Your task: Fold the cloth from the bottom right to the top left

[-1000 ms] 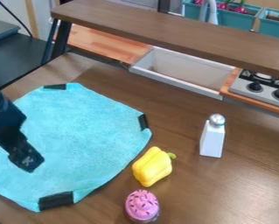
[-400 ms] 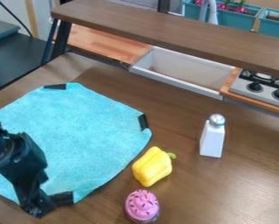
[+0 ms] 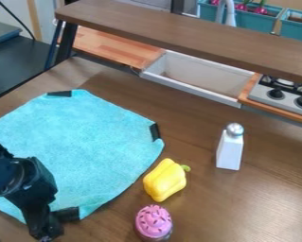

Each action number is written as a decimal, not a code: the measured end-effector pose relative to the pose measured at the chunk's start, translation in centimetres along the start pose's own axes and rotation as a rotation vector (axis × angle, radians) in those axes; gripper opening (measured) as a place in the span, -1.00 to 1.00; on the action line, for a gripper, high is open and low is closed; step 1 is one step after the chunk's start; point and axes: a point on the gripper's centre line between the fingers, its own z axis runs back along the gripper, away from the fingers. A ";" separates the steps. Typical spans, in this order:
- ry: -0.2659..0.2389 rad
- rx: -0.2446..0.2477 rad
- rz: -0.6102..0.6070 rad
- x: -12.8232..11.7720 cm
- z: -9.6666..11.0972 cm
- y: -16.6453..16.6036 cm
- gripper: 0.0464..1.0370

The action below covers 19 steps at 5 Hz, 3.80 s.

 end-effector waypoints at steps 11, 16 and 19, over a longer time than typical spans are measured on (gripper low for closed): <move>0.228 0.065 0.250 5.9 4.7 22.7 -0.99; 0.342 0.131 0.302 4.6 0.7 27.3 0.51; 0.252 0.067 0.317 4.9 4.5 23.1 0.92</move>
